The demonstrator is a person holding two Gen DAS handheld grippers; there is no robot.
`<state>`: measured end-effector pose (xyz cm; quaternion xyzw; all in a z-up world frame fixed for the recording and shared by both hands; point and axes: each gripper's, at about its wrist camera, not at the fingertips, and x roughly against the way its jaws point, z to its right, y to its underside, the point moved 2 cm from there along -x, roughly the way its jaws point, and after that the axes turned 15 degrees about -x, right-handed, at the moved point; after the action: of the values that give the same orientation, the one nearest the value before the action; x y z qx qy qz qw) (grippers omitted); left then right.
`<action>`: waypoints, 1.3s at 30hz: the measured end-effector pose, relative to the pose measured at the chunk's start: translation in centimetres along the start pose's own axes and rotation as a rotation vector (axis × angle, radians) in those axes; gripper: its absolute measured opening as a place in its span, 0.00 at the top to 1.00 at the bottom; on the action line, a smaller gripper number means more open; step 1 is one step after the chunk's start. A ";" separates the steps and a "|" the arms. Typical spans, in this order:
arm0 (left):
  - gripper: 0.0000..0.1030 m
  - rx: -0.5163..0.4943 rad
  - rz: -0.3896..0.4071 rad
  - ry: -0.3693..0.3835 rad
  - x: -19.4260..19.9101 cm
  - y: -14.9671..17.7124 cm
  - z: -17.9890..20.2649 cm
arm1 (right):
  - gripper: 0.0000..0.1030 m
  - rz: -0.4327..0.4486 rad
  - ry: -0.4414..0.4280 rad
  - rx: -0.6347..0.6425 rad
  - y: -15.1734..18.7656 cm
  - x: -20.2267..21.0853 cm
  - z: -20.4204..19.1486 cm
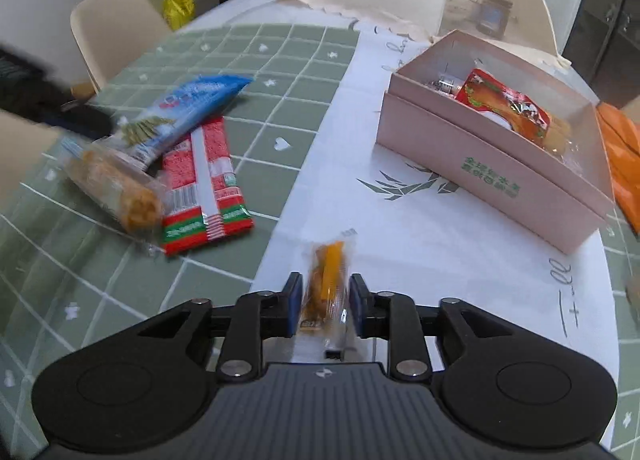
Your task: Organize snacks
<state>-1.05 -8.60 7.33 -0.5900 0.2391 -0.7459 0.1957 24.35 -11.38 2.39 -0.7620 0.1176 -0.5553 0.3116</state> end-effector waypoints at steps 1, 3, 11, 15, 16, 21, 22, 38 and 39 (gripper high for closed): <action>0.59 -0.013 0.008 0.005 0.2 -0.4 0.2 | 0.46 0.026 -0.014 0.003 -0.2 0.5 -0.4; 0.59 -0.048 0.007 0.016 0.5 -0.5 0.6 | 0.38 0.080 -0.037 0.021 -0.8 0.9 -1.7; 0.59 -0.056 -0.076 0.052 1.2 2.4 0.0 | 0.38 0.011 -0.174 0.012 -5.1 -5.1 -6.7; 0.59 -0.033 -0.106 0.057 1.7 4.1 -0.7 | 0.33 -0.045 -0.169 0.045 -5.1 -7.4 -8.4; 0.59 -0.022 -0.112 0.059 1.7 4.4 -0.9 | 0.33 -0.045 -0.152 0.069 -4.9 -7.3 -8.8; 0.59 0.077 -0.097 0.043 1.4 5.3 -2.0 | 0.49 -0.056 -0.111 0.064 -3.2 -5.4 -7.3; 0.59 0.101 -0.087 0.034 1.2 5.2 -2.2 | 0.49 -0.060 -0.103 0.047 -2.9 -4.8 -6.6; 0.60 -0.258 -0.097 0.037 -4.0 1.9 6.0 | 0.41 -0.044 -0.024 -0.021 4.6 1.7 -2.7; 0.60 -0.290 -0.109 0.044 -4.1 2.2 6.6 | 0.41 -0.038 -0.025 -0.035 4.6 1.8 -2.6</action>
<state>6.31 -8.84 4.02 -0.6076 0.3161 -0.7259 0.0624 23.37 -16.83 1.51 -0.7764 0.1086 -0.5494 0.2891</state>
